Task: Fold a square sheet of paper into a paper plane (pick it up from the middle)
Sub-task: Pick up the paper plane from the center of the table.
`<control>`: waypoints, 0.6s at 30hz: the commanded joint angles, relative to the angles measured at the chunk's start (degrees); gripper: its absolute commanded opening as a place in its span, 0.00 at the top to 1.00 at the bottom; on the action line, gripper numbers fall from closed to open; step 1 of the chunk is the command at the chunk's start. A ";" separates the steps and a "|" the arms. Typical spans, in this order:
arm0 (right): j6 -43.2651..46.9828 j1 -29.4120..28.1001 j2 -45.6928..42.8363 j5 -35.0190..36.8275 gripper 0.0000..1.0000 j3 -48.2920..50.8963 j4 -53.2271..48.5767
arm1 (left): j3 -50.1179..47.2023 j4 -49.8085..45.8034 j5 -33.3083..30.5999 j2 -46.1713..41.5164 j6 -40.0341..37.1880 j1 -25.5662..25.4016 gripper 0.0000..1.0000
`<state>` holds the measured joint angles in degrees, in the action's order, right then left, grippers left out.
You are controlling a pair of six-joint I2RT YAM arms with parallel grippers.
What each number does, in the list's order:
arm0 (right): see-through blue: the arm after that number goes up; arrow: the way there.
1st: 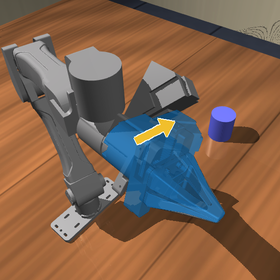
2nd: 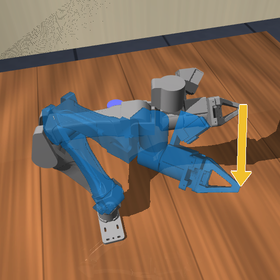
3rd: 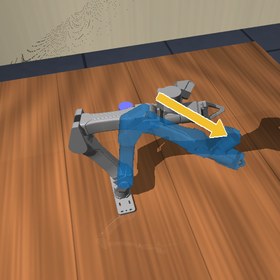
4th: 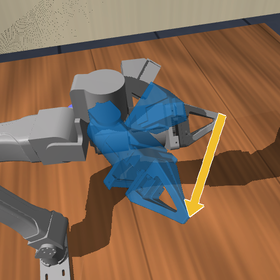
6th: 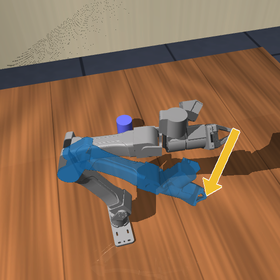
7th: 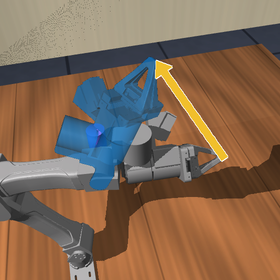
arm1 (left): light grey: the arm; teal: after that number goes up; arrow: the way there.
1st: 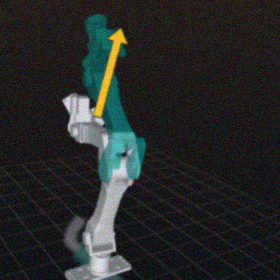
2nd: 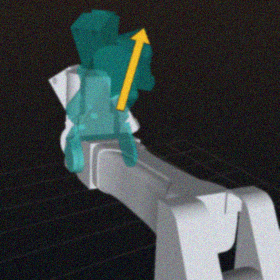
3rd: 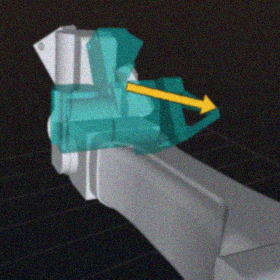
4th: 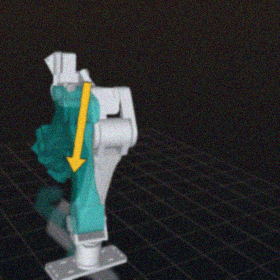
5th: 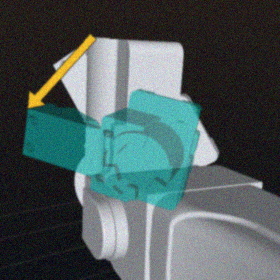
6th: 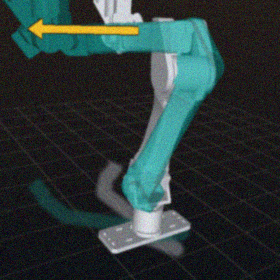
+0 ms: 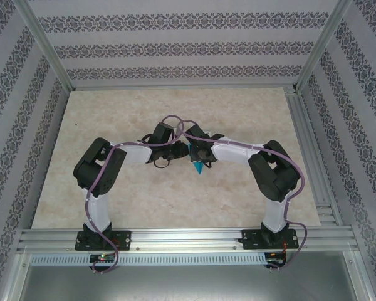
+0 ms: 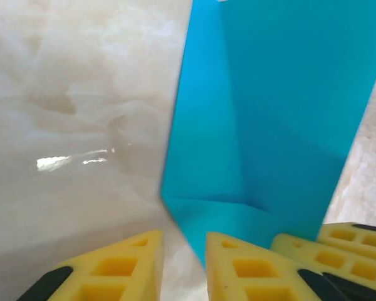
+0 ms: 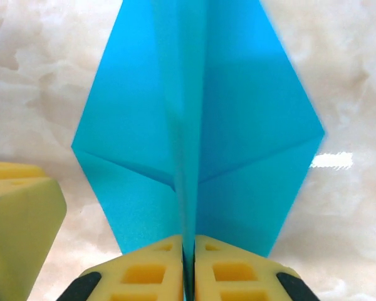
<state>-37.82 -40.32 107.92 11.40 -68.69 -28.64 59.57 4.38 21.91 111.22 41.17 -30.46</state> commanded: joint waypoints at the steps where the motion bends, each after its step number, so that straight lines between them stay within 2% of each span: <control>1: 0.73 -0.90 -0.37 6.68 0.91 -2.39 -4.37 | -0.42 -3.46 -3.95 -3.92 1.14 2.58 0.70; 6: 2.40 -1.61 -0.62 10.66 0.91 -3.29 -7.48 | -3.21 -4.02 -6.23 -6.66 2.22 5.33 0.65; 18: 2.77 -1.66 3.81 6.70 0.81 -3.69 -5.31 | -3.15 -7.32 -9.24 -7.76 1.42 5.83 0.59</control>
<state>-35.86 -41.25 110.45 18.31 -71.00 -34.04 56.62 -0.78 14.39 104.97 42.57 -24.67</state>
